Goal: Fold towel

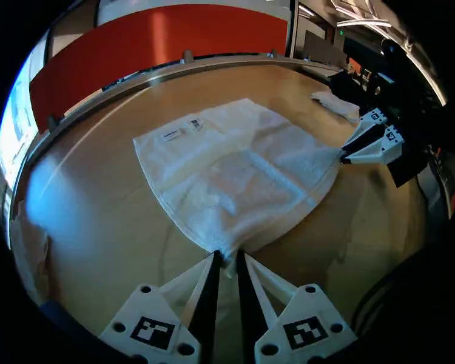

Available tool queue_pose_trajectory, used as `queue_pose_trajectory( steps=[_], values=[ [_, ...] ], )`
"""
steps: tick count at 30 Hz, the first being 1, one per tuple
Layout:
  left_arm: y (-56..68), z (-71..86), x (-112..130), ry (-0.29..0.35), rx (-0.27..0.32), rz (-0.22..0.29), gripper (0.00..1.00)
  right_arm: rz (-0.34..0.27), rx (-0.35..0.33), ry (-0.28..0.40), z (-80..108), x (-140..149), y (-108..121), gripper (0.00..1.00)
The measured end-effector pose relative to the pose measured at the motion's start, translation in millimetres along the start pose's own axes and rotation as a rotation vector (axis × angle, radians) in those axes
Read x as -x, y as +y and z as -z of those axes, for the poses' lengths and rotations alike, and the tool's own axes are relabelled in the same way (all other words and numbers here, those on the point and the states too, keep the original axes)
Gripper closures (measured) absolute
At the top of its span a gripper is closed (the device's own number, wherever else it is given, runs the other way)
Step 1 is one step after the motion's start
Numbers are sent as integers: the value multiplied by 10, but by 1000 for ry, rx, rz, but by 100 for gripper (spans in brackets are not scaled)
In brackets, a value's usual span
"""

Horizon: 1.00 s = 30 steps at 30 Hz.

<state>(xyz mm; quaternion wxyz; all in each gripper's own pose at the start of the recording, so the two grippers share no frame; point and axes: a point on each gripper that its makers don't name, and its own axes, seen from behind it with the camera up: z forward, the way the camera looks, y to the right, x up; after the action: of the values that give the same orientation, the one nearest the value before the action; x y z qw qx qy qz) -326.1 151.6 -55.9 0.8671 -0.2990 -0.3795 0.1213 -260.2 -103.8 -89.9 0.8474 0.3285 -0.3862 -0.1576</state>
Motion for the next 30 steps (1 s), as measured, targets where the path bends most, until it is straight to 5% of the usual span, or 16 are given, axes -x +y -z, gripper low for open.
queue_pose_trajectory(
  steps=[20, 30],
  values=[
    [-95, 544, -548, 68, -46, 54, 81, 29, 38, 130, 524, -734, 104, 83],
    [-34, 868, -757, 75, -46, 84, 81, 53, 42, 135, 802, -902, 62, 84]
  ],
)
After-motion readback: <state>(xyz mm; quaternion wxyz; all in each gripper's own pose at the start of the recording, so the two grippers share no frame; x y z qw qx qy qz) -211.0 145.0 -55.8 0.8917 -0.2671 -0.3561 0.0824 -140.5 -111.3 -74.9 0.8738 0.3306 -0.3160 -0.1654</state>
